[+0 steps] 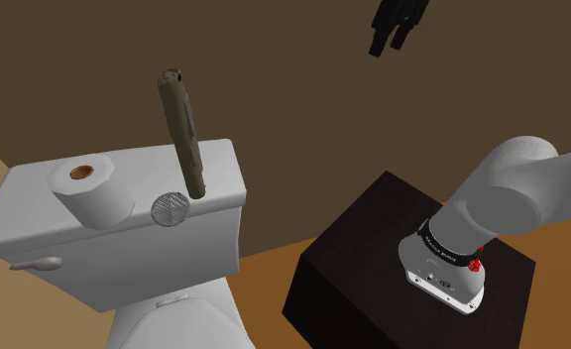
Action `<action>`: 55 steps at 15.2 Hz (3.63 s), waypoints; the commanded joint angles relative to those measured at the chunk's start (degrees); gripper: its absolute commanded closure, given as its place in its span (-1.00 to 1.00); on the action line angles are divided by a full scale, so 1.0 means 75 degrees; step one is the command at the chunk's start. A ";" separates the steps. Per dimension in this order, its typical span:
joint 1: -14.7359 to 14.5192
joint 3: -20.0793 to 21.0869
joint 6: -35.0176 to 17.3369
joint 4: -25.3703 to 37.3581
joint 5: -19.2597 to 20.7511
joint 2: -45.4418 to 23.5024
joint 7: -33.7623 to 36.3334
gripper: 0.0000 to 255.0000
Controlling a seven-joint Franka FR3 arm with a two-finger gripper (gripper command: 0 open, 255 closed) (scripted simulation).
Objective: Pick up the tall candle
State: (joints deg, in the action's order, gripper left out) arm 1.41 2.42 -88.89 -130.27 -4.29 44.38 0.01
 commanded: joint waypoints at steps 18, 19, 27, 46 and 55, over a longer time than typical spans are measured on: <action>-0.0517 0.2424 -0.0417 0.3174 -0.0475 -0.3685 0.2597 -1.00; -0.0545 0.2562 -0.0405 0.3444 -0.0417 -0.3958 0.2770 -1.00; -0.1097 0.3548 0.0023 0.6130 0.0549 -0.6508 0.4267 -1.00; -0.1762 0.3788 -0.0204 0.7149 0.1284 -0.8009 0.4983 1.00; -0.1854 0.3798 0.0262 0.7747 0.1359 -0.8154 0.5018 1.00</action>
State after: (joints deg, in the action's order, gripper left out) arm -12.38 30.88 -87.71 -73.05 5.84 -16.67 37.59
